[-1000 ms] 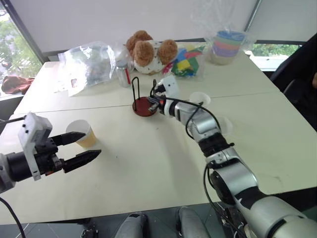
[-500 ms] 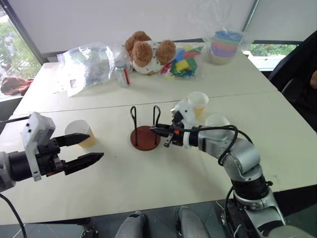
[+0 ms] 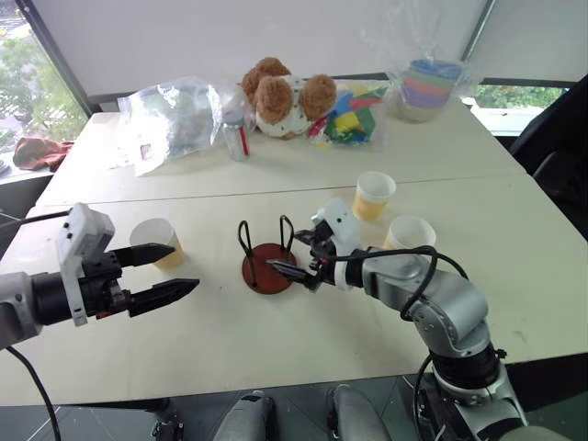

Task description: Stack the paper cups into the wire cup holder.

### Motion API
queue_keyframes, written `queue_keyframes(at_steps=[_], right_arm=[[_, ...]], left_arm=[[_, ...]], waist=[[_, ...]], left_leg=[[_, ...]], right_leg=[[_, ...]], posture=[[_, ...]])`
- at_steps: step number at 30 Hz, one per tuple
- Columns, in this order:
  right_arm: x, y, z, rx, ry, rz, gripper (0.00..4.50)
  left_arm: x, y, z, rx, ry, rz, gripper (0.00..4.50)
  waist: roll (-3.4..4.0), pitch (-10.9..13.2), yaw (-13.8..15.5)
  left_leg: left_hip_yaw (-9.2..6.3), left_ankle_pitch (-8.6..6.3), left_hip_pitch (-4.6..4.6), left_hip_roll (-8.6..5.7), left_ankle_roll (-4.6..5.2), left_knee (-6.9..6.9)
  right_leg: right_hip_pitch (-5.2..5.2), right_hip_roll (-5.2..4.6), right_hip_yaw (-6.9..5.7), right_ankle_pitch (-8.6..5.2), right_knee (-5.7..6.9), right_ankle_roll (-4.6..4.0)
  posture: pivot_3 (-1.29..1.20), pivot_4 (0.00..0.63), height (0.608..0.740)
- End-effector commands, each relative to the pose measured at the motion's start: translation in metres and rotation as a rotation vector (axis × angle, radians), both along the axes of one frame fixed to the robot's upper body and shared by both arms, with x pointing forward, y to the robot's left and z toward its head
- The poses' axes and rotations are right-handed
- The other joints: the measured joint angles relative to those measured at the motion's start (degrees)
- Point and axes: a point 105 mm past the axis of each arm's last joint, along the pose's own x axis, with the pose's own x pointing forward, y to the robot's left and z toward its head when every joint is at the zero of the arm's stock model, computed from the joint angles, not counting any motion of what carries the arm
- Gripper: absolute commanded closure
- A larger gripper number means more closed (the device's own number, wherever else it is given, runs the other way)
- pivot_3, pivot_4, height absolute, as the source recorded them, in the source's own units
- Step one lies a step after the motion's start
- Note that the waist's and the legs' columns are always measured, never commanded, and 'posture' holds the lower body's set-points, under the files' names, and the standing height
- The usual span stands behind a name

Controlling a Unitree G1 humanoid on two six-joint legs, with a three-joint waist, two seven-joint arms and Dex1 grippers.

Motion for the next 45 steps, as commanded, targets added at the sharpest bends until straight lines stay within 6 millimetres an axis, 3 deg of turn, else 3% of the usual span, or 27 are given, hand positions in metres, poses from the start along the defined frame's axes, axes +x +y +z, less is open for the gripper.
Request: queue_keyframes(at_steps=[1, 7, 11, 14, 17, 20, 23, 34, 37, 44, 45], right_arm=[[-0.016, -0.010, 0.021, 0.025, -0.016, 0.107, 0.01], [-0.054, -0.059, 0.029, -0.178, 0.012, 0.394, 0.01], [-0.035, -0.103, 0.057, -0.368, -0.057, 0.347, 0.01], [-0.017, -0.113, 0.091, -0.409, -0.168, 0.312, 0.01], [0.001, -0.132, 0.102, -0.496, -0.209, 0.251, 0.01], [0.007, -0.158, 0.081, -0.636, -0.143, 0.255, 0.01], [0.012, -0.170, 0.066, -0.681, -0.102, 0.266, 0.01], [0.028, -0.175, 0.033, -0.622, -0.003, 0.268, 0.01], [0.033, -0.174, 0.025, -0.626, 0.001, 0.264, 0.81], [0.031, -0.171, 0.023, -0.645, 0.001, 0.303, 4.46], [0.031, -0.170, 0.023, -0.646, -0.002, 0.308, 4.46]], left_arm=[[0.002, -0.001, 0.008, 0.021, -0.025, -0.038, 0.00], [0.005, -0.016, 0.014, 0.050, -0.024, -0.169, 0.00], [0.010, -0.033, 0.032, 0.095, -0.102, -0.270, 0.00], [0.013, -0.043, 0.041, 0.110, -0.148, -0.330, 0.00], [0.016, -0.046, 0.042, 0.114, -0.158, -0.346, 0.00], [0.014, -0.049, 0.039, 0.137, -0.154, -0.375, 0.00], [0.012, -0.053, 0.038, 0.145, -0.159, -0.393, 0.00], [0.015, -0.047, 0.035, 0.135, -0.158, -0.342, 0.00], [0.014, -0.048, 0.036, 0.122, -0.157, -0.341, 0.00], [0.014, -0.046, 0.036, 0.130, -0.157, -0.324, 0.00], [0.014, -0.045, 0.036, 0.130, -0.158, -0.322, 0.00]], waist=[[0.00, 0.00, 0.10], [0.05, 0.06, 0.33], [0.06, 0.09, -0.13], [0.08, 0.10, -0.44], [0.08, 0.10, -0.07], [0.05, 0.11, 0.33], [0.04, 0.13, 0.23], [0.07, 0.14, 0.13], [0.07, 0.14, 0.24], [0.07, 0.14, 0.19], [0.07, 0.14, 0.18]], left_leg=[[0.00, -0.01, 0.00, 0.00, 0.02, 0.00], [-0.01, -0.12, 0.02, -0.02, 0.21, 0.09], [0.05, -0.15, 0.06, 0.03, 0.26, 0.09], [0.17, -0.14, 0.12, 0.12, 0.25, 0.09], [0.14, -0.14, 0.13, 0.14, 0.24, 0.02], [0.14, -0.10, 0.02, 0.13, 0.15, 0.04], [0.18, -0.06, -0.05, 0.05, 0.06, 0.09], [0.23, -0.04, -0.02, 0.11, 0.03, 0.09], [0.23, -0.04, -0.02, 0.10, 0.03, 0.11], [0.23, -0.02, -0.03, 0.10, -0.01, 0.09], [0.23, -0.02, -0.03, 0.10, -0.01, 0.10]], right_leg=[[0.00, 0.00, 0.00, 0.00, 0.00, 0.00], [0.25, -0.02, -0.14, 0.00, -0.23, 0.01], [0.29, 0.01, -0.20, 0.00, -0.26, 0.03], [0.29, 0.08, -0.09, 0.01, -0.25, 0.03], [0.25, 0.08, -0.06, 0.01, -0.22, 0.03], [0.20, 0.07, -0.05, 0.00, -0.29, 0.04], [0.19, -0.03, -0.03, 0.01, -0.35, 0.04], [0.11, 0.04, 0.06, 0.02, -0.24, 0.07], [0.12, 0.04, 0.06, 0.02, -0.24, 0.07], [0.10, 0.04, 0.06, 0.03, -0.24, 0.07], [0.10, 0.04, 0.06, 0.03, -0.24, 0.07]], posture=[[0.00, 0.150, 0.740], [0.00, 0.150, 0.740], [0.00, 0.150, 0.740], [0.00, 0.150, 0.740], [0.00, 0.150, 0.740], [0.00, 0.150, 0.740], [0.00, 0.150, 0.740], [0.00, 0.150, 0.740], [0.00, 0.150, 0.740], [0.00, 0.150, 0.740], [0.00, 0.150, 0.740]])
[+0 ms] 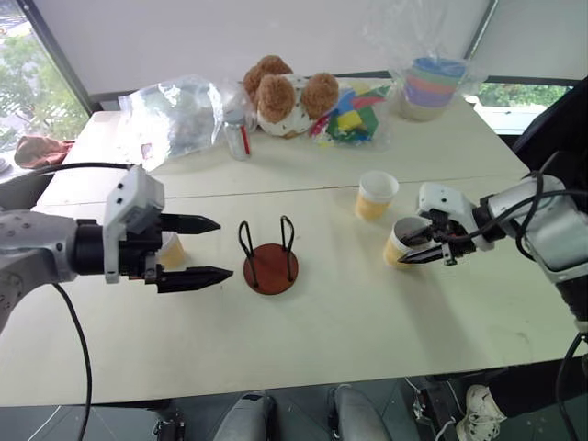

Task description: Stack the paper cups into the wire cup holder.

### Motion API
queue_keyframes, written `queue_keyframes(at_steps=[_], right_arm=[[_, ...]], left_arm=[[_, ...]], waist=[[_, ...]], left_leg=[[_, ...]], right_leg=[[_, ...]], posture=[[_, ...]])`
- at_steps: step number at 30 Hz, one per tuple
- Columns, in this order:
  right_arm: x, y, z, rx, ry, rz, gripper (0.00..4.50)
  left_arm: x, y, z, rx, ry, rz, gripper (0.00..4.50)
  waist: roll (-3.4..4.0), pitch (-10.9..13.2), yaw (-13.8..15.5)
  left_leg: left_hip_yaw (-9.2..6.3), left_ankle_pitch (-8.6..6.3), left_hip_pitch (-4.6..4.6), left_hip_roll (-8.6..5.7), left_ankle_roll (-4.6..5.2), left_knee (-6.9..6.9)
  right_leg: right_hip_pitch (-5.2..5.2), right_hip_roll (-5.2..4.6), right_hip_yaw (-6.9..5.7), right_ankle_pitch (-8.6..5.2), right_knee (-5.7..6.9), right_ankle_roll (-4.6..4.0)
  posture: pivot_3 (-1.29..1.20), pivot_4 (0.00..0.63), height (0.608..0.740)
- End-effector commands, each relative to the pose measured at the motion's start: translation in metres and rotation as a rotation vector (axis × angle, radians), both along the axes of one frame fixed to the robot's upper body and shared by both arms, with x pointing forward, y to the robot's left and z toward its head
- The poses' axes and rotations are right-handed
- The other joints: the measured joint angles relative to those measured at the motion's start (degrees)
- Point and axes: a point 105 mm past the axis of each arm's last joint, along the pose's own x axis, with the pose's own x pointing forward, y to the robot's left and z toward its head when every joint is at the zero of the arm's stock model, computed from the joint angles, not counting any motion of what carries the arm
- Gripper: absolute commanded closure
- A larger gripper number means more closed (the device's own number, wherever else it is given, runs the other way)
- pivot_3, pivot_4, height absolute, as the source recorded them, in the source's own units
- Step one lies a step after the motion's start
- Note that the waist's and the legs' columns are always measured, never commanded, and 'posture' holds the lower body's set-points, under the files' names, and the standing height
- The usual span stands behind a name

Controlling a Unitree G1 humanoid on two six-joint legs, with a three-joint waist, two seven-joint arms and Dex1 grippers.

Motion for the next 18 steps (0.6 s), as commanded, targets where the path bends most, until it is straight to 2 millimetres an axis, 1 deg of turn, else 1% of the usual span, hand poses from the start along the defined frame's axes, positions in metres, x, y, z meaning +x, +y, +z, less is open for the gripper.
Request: queue_keyframes(at_steps=[1, 4, 6, 9, 11, 13, 14, 15, 17, 18], right_arm=[[-0.001, 0.003, 0.010, -0.010, -0.039, 0.034, 4.46], [0.000, 0.002, 0.016, -0.020, -0.061, 0.029, 4.46], [0.003, 0.000, 0.028, -0.032, -0.102, 0.030, 4.46], [0.015, -0.009, 0.069, -0.080, -0.241, 0.031, 4.46], [0.020, -0.008, 0.111, -0.093, -0.357, 0.048, 4.46], [0.018, 0.005, 0.152, -0.074, -0.456, 0.114, 4.46], [0.016, 0.015, 0.168, -0.061, -0.497, 0.169, 4.46], [0.014, 0.024, 0.180, -0.051, -0.530, 0.213, 4.46], [0.007, 0.055, 0.194, 0.020, -0.558, 0.348, 4.46], [0.000, 0.074, 0.195, 0.072, -0.543, 0.437, 4.46]], left_arm=[[-0.002, 0.002, 0.008, -0.003, -0.041, 0.009, 0.00], [0.000, 0.005, 0.007, 0.001, -0.041, 0.025, 0.00], [0.001, 0.008, 0.006, 0.007, -0.040, 0.038, 0.00], [0.003, 0.014, 0.004, 0.023, -0.035, 0.065, 0.00], [0.004, 0.021, 0.002, 0.037, -0.031, 0.087, 0.00], [0.007, 0.030, 0.004, 0.050, -0.039, 0.119, 0.00], [0.009, 0.035, 0.005, 0.056, -0.047, 0.137, 0.00], [0.011, 0.039, 0.007, 0.061, -0.054, 0.149, 0.00], [0.012, 0.041, 0.008, 0.065, -0.060, 0.152, 0.00], [0.012, 0.040, 0.008, 0.066, -0.061, 0.147, 0.00]], waist=[[0.00, 0.00, -0.01], [0.00, 0.00, -0.01], [0.01, 0.00, -0.02], [0.13, 0.08, -0.25], [0.31, 0.19, -0.40], [0.38, 0.23, -0.43], [0.37, 0.23, -0.41], [0.35, 0.22, -0.43], [0.29, 0.18, -0.60], [0.27, 0.17, -0.62]], left_leg=[[0.00, 0.00, 0.00, 0.00, 0.00, 0.01], [0.00, 0.00, 0.00, 0.00, 0.00, 0.03], [0.00, 0.00, 0.00, 0.00, 0.00, 0.03], [0.02, 0.01, 0.00, 0.00, -0.01, 0.02], [0.09, 0.01, 0.00, -0.01, -0.01, 0.03], [0.12, 0.01, 0.01, -0.01, -0.02, -0.02], [0.12, 0.02, 0.00, 0.02, -0.03, -0.08], [0.11, 0.02, 0.00, 0.07, -0.04, -0.14], [0.07, -0.08, 0.00, 0.17, -0.20, -0.11], [0.06, -0.10, 0.00, 0.19, -0.22, -0.10]], right_leg=[[0.01, 0.00, 0.00, 0.00, 0.00, 0.00], [0.01, 0.00, 0.00, 0.01, 0.01, 0.00], [0.01, 0.00, 0.01, 0.01, 0.01, 0.00], [-0.01, 0.00, 0.00, 0.01, 0.02, 0.00], [-0.04, 0.02, 0.02, 0.02, 0.03, 0.01], [-0.08, 0.04, 0.04, 0.02, 0.04, 0.02], [-0.14, 0.10, 0.04, 0.02, 0.04, 0.02], [-0.15, 0.18, 0.03, 0.02, 0.04, 0.02], [-0.15, 0.24, 0.03, 0.01, 0.02, 0.01], [-0.16, 0.25, 0.03, 0.02, 0.02, 0.01]], posture=[[0.00, 0.150, 0.740], [0.00, 0.150, 0.740], [0.00, 0.150, 0.740], [0.00, 0.150, 0.740], [0.00, 0.150, 0.740], [0.00, 0.150, 0.740], [0.00, 0.150, 0.740], [0.00, 0.150, 0.740], [0.00, 0.150, 0.740], [0.00, 0.150, 0.740]])
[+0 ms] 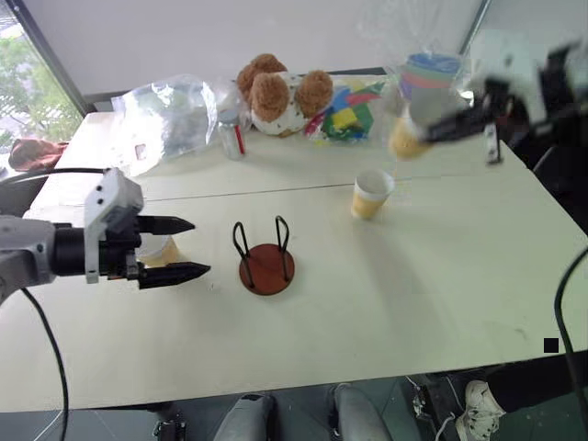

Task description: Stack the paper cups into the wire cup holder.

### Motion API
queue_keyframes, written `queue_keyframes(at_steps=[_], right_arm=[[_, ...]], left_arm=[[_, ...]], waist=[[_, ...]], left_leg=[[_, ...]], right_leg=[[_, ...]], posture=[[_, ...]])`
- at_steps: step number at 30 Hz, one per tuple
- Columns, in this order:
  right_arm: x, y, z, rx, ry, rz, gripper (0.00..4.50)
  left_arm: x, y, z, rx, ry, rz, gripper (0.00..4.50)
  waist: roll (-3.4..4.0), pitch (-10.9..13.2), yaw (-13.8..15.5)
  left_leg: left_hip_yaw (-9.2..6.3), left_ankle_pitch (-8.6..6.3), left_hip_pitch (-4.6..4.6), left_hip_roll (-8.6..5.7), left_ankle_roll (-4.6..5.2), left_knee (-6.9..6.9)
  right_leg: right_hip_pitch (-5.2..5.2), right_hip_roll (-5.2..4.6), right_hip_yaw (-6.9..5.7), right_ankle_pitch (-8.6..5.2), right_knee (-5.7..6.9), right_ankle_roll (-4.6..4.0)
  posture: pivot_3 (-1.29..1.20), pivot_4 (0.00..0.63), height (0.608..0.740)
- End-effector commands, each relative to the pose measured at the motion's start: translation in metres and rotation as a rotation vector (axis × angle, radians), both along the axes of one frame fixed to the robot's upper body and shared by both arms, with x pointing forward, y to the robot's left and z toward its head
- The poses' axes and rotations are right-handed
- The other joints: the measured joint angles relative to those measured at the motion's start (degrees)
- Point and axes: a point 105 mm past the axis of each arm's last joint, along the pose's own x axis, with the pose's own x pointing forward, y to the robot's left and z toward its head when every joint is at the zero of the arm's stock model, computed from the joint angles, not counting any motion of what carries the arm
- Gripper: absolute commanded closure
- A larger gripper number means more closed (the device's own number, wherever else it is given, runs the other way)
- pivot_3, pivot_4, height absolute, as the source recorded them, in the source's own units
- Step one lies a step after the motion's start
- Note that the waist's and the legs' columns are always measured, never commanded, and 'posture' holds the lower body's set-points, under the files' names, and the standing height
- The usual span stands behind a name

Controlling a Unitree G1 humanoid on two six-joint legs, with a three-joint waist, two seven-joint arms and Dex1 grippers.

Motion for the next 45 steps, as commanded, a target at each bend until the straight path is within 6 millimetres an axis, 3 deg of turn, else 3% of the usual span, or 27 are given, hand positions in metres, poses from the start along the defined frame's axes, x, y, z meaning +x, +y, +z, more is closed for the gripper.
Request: queue_keyframes(at_steps=[1, 5, 9, 12, 16, 31, 35, 37, 41, 45], right_arm=[[-0.021, 0.051, 0.003, 0.061, 0.045, 0.281, 4.46], [-0.042, 0.099, -0.017, 0.116, 0.187, 0.522, 4.46], [-0.038, 0.133, -0.043, 0.078, 0.276, 0.587, 4.46], [-0.038, 0.150, -0.052, 0.034, 0.320, 0.605, 4.46], [-0.041, 0.158, -0.061, -0.035, 0.338, 0.638, 4.46], [-0.021, 0.168, -0.082, -0.110, 0.390, 0.600, 4.46], [-0.019, 0.170, -0.076, -0.070, 0.408, 0.580, 2.74], [-0.020, 0.168, -0.070, -0.047, 0.410, 0.572, 2.74], [-0.010, 0.150, -0.050, 0.029, 0.370, 0.515, 2.74], [0.025, 0.108, -0.041, 0.079, 0.246, 0.305, 2.74]], left_arm=[[-0.001, 0.002, 0.013, 0.019, -0.064, -0.005, 0.00], [-0.002, 0.002, 0.011, 0.023, -0.067, 0.004, 0.00], [-0.006, 0.002, 0.004, 0.030, -0.052, 0.011, 0.00], [-0.005, 0.006, 0.001, 0.039, -0.050, 0.045, 0.00], [-0.008, 0.006, -0.002, 0.044, -0.043, 0.054, 0.00], [-0.012, -0.007, -0.001, 0.028, -0.043, 0.024, 0.00], [-0.012, -0.006, -0.002, 0.026, -0.043, 0.024, 0.00], [-0.012, -0.006, -0.002, 0.023, -0.045, 0.019, 0.00], [-0.012, -0.007, 0.002, 0.014, -0.058, 0.007, 0.00], [-0.010, -0.016, 0.018, -0.038, -0.123, -0.031, 0.00]], waist=[[-0.03, -0.02, -0.04], [-0.03, -0.02, 0.26], [-0.03, -0.02, 0.41], [-0.03, -0.02, 0.20], [-0.03, -0.02, 0.33], [-0.04, -0.02, 0.01], [-0.04, -0.02, 0.08], [-0.04, -0.02, 0.12], [-0.04, -0.02, 0.21], [-0.10, -0.06, 0.65]], left_leg=[[0.00, -0.02, 0.00, 0.00, -0.03, 0.03], [0.00, -0.02, -0.01, -0.03, -0.03, 0.15], [-0.04, -0.02, -0.04, -0.04, -0.03, 0.16], [-0.03, -0.02, -0.04, -0.05, -0.03, 0.18], [-0.03, -0.01, -0.10, -0.06, -0.05, 0.18], [0.00, 0.05, -0.07, -0.05, -0.15, 0.20], [0.00, 0.06, -0.07, -0.05, -0.17, 0.19], [0.00, 0.06, -0.07, -0.05, -0.18, 0.19], [0.00, 0.06, -0.07, -0.06, -0.18, 0.20], [-0.01, 0.06, -0.07, -0.07, -0.18, 0.21]], right_leg=[[0.02, -0.01, 0.01, 0.00, -0.01, 0.00], [0.04, -0.05, 0.09, 0.01, 0.04, 0.01], [-0.02, -0.05, 0.08, 0.01, 0.10, 0.00], [-0.06, -0.05, 0.09, 0.01, 0.18, 0.00], [-0.25, -0.07, 0.09, 0.01, 0.40, 0.00], [-0.46, -0.04, 0.09, 0.00, 0.84, -0.02], [-0.48, -0.04, 0.09, 0.00, 0.86, -0.02], [-0.47, -0.04, 0.09, 0.00, 0.86, -0.02], [-0.47, -0.05, 0.09, 0.00, 0.86, -0.02], [-0.42, -0.04, 0.05, 0.00, 0.83, -0.02]], posture=[[0.00, 0.150, 0.740], [0.00, 0.150, 0.740], [0.00, 0.150, 0.740], [0.00, 0.150, 0.740], [0.00, 0.150, 0.740], [0.00, 0.150, 0.740], [0.00, 0.150, 0.740], [0.00, 0.150, 0.740], [0.00, 0.150, 0.740], [0.00, 0.150, 0.740]])
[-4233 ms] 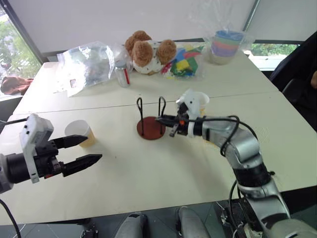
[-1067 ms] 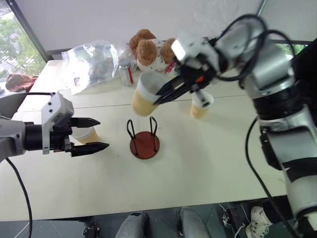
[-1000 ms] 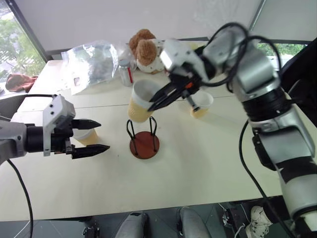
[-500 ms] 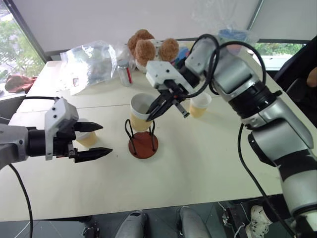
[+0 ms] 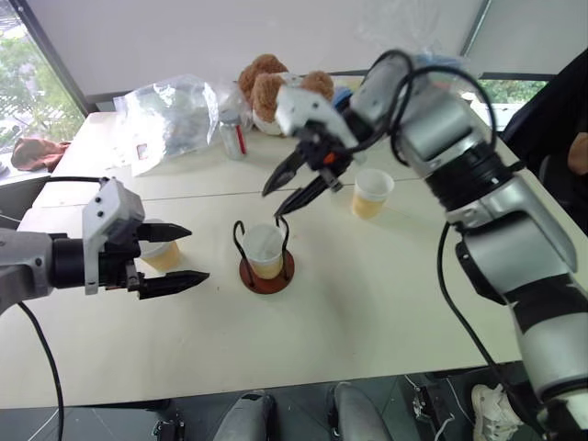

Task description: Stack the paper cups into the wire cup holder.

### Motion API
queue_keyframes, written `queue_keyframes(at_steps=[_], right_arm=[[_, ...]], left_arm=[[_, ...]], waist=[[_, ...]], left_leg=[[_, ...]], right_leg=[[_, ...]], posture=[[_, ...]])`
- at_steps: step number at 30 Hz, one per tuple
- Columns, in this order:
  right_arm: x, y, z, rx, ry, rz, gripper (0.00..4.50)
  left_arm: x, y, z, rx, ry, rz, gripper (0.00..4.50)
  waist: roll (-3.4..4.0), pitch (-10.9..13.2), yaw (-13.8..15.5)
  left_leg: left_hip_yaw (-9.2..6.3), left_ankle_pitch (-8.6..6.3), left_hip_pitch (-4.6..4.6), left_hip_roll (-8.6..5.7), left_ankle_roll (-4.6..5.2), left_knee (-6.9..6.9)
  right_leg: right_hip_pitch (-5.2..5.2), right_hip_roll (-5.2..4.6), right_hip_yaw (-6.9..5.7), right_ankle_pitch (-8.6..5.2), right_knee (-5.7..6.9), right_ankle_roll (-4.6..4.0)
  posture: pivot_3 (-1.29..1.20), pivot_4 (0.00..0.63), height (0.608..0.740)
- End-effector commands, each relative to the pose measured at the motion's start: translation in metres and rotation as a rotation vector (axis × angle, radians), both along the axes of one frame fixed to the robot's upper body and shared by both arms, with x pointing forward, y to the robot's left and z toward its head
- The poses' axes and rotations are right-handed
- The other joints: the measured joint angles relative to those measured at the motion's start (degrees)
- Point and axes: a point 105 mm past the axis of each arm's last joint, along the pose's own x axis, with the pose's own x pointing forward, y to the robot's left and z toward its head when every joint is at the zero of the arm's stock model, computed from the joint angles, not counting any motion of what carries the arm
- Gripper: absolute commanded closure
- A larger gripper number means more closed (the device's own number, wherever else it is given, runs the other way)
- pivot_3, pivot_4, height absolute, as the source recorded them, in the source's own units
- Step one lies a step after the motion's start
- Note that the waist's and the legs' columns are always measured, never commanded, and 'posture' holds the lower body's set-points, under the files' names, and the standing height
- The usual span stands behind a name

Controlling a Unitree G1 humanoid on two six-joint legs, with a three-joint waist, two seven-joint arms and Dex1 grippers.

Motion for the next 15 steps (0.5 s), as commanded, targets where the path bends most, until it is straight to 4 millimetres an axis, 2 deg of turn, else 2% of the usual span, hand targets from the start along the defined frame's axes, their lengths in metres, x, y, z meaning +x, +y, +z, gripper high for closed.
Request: queue_keyframes(at_steps=[1, 3, 6, 9, 11, 15], right_arm=[[0.027, -0.041, 0.020, 0.045, -0.127, -0.202, 2.74], [0.040, -0.063, 0.012, 0.022, -0.146, -0.306, 2.74], [0.055, -0.096, -0.010, -0.047, -0.150, -0.432, 2.74], [0.061, -0.117, -0.035, -0.078, -0.091, -0.511, 2.74], [0.067, -0.127, -0.048, -0.098, -0.091, -0.562, 2.74], [0.070, -0.130, -0.061, -0.119, -0.068, -0.580, 2.74]], left_arm=[[0.000, -0.010, 0.027, -0.059, -0.106, -0.046, 0.00], [0.001, -0.013, 0.038, -0.085, -0.141, -0.060, 0.00], [0.001, -0.019, 0.051, -0.137, -0.156, -0.099, 0.00], [0.006, -0.021, 0.053, -0.137, -0.148, -0.117, 0.00], [0.013, -0.019, 0.050, -0.123, -0.142, -0.107, 0.00], [0.018, -0.018, 0.042, -0.117, -0.114, -0.109, 0.00]], waist=[[-0.05, -0.02, 0.12], [-0.06, -0.01, -0.05], [-0.07, -0.02, -0.36], [-0.06, -0.01, -0.96], [-0.04, 0.00, -1.47], [-0.02, 0.01, -2.10]], left_leg=[[-0.01, 0.00, 0.00, -0.02, 0.00, 0.01], [0.00, 0.00, 0.00, -0.06, 0.00, 0.05], [0.02, 0.01, 0.00, -0.03, -0.01, 0.04], [0.10, 0.02, 0.01, 0.00, -0.03, -0.01], [0.11, 0.03, 0.01, 0.00, -0.05, -0.02], [0.22, 0.04, 0.01, 0.00, -0.06, -0.02]], right_leg=[[0.02, 0.01, -0.02, 0.00, -0.01, 0.00], [0.04, -0.02, -0.01, 0.00, -0.03, 0.00], [0.02, -0.04, 0.01, 0.00, -0.01, 0.00], [-0.05, -0.02, 0.03, 0.00, 0.03, 0.00], [-0.05, 0.00, 0.03, 0.00, 0.05, 0.00], [-0.07, 0.03, 0.12, 0.00, 0.05, 0.00]], posture=[[0.00, 0.150, 0.740], [0.00, 0.150, 0.740], [0.00, 0.150, 0.740], [0.00, 0.150, 0.740], [0.00, 0.150, 0.740], [0.00, 0.150, 0.740]])
